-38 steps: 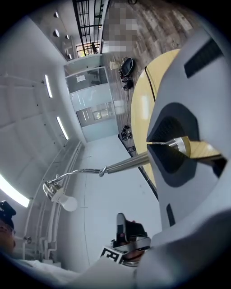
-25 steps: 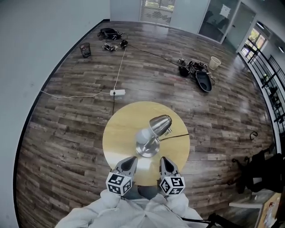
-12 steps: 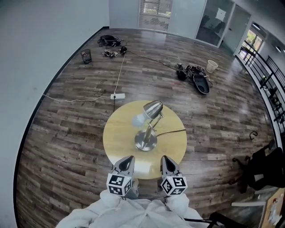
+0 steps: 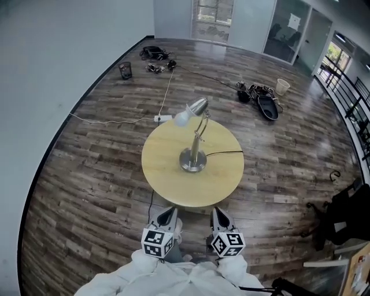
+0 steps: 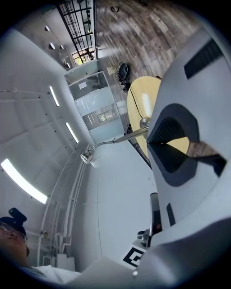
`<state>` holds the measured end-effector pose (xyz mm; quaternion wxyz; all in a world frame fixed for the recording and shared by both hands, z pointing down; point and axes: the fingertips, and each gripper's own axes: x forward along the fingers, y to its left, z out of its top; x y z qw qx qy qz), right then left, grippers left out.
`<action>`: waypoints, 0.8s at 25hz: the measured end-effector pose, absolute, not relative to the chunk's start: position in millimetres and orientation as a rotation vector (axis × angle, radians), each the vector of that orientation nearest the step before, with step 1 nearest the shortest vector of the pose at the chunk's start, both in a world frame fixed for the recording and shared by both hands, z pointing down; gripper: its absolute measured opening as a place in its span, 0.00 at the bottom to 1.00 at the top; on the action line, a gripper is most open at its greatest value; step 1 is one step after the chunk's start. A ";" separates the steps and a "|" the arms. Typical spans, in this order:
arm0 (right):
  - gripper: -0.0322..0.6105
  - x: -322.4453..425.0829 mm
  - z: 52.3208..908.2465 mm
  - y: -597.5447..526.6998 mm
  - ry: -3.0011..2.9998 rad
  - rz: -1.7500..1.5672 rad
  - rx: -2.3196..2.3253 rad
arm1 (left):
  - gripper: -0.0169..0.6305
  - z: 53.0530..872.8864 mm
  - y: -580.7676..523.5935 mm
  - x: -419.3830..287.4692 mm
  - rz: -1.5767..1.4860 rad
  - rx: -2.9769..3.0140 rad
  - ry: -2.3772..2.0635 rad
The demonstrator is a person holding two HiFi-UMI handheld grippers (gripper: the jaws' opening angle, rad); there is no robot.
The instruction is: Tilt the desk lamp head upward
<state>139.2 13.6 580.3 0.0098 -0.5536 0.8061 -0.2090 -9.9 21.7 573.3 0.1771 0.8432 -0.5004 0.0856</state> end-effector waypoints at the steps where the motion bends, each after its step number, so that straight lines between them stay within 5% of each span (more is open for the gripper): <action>1: 0.07 137.7 580.7 27.2 2.515 -0.666 -1.711 | 0.03 573.1 36.1 -10.9 0.239 2.374 -1.424; 20: 0.07 94.6 530.2 81.2 2.559 -0.528 -1.643 | 0.03 537.6 98.5 -29.2 0.198 2.417 -1.433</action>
